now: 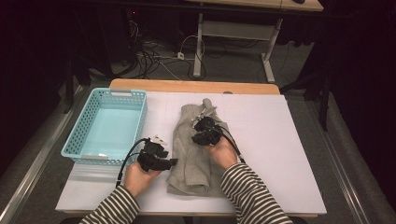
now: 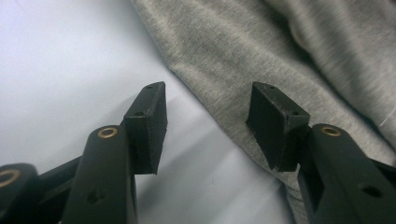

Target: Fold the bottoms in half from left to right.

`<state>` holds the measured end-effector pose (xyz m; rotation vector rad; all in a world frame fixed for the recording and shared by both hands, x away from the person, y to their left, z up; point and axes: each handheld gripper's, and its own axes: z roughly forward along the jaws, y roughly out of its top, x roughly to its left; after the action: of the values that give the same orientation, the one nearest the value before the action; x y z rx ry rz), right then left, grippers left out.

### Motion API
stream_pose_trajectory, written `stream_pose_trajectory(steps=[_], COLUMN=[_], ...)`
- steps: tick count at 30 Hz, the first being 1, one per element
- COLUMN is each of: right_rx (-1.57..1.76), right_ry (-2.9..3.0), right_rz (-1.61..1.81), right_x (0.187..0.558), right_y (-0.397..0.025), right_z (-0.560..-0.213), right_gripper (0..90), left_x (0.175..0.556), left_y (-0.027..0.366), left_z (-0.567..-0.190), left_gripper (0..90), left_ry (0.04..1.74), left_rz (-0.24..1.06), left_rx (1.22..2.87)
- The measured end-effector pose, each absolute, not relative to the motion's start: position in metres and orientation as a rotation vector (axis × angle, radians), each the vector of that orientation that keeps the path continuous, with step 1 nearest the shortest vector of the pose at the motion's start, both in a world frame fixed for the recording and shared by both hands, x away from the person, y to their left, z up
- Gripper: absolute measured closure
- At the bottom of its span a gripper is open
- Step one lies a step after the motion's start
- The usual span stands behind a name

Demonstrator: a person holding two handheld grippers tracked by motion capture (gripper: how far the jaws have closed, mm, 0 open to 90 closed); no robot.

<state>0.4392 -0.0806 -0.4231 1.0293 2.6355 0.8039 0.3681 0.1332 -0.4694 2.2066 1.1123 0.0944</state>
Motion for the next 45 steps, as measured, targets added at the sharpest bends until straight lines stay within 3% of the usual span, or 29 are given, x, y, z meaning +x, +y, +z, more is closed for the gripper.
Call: stream_pose_trajectory(steps=[12, 21, 28, 34, 45], right_rx=[1.094, 1.223, 1.206, 1.113, 1.154], right_ry=[2.536, 2.532, 2.481, 2.471, 2.477], right_rz=[0.908, 0.86, 0.825, 0.856, 0.649], right_x=[0.427, 0.431, 0.427, 0.426, 0.453], right_y=[-0.147, -0.183, -0.173, -0.153, -0.124], right_z=[-0.407, -0.434, -0.427, -0.407, -0.431], right_gripper=[82.9, 82.7, 69.1, 68.8, 62.2], left_x=[0.367, 0.366, 0.366, 0.367, 0.366], left_y=[0.133, 0.132, 0.132, 0.132, 0.13], left_z=[-0.47, -0.47, -0.47, -0.469, -0.469], left_gripper=[44.6, 44.2, 44.2, 44.2, 44.2], left_ry=[1.11, 1.114, 1.114, 1.117, 1.11], left_rz=[0.103, 0.109, 0.109, 0.103, 0.097], left_rx=[2.204, 2.2, 2.201, 2.2, 2.203])
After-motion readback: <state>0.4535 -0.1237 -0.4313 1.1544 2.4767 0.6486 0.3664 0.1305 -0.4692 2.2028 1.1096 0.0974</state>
